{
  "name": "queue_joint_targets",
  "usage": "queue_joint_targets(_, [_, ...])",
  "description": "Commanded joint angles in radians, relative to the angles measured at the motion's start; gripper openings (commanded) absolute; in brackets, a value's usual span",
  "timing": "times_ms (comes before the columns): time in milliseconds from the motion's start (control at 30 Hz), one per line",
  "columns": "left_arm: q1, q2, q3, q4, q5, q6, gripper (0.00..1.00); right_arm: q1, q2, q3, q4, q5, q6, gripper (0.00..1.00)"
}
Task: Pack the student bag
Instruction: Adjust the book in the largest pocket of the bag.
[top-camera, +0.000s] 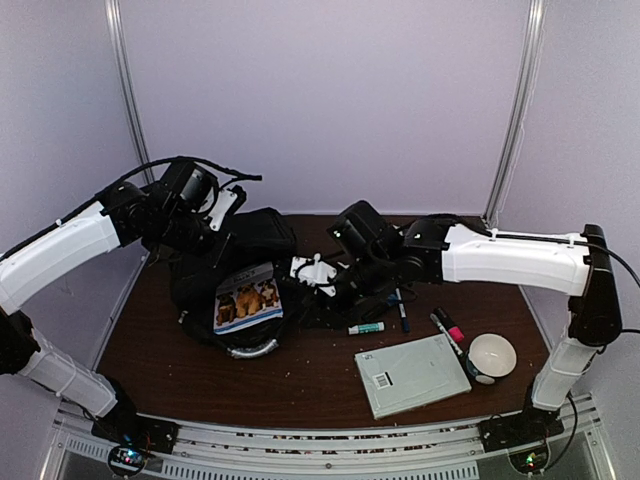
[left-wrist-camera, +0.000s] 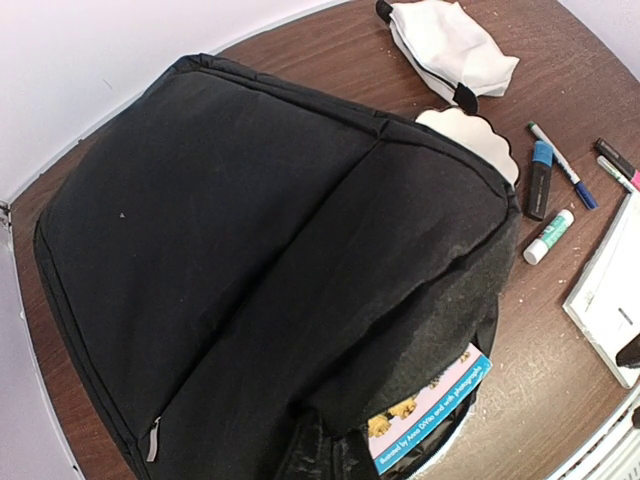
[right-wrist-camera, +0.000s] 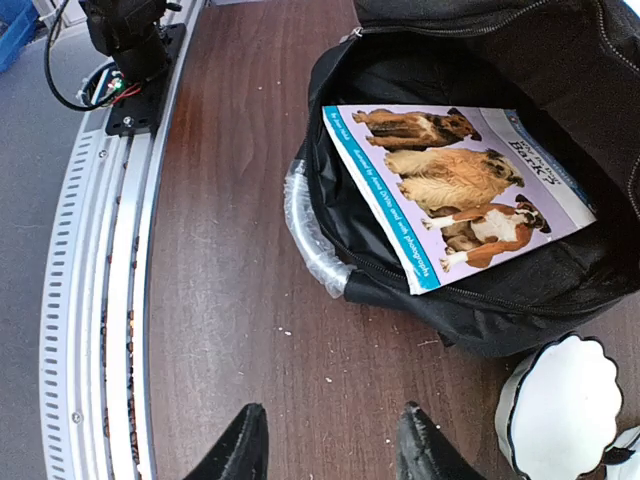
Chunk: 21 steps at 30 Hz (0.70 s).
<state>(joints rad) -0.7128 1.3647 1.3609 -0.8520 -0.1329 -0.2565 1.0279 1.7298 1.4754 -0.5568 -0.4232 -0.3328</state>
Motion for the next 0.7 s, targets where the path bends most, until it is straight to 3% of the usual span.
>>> queue_joint_targets(0, [-0.002,-0.031,0.013,0.131,0.028,-0.005,0.0,0.063,-0.002,0.034,0.05,0.254,-0.276,0.5])
queue_joint_targets(333, [-0.003,-0.05,0.005,0.129,0.061,-0.005,0.0,0.119,0.208,0.204,0.057,0.354,-0.328,0.38])
queue_joint_targets(667, [-0.002,-0.053,0.001,0.128,0.061,-0.003,0.0,0.125,0.338,0.333,0.001,0.354,-0.342,0.38])
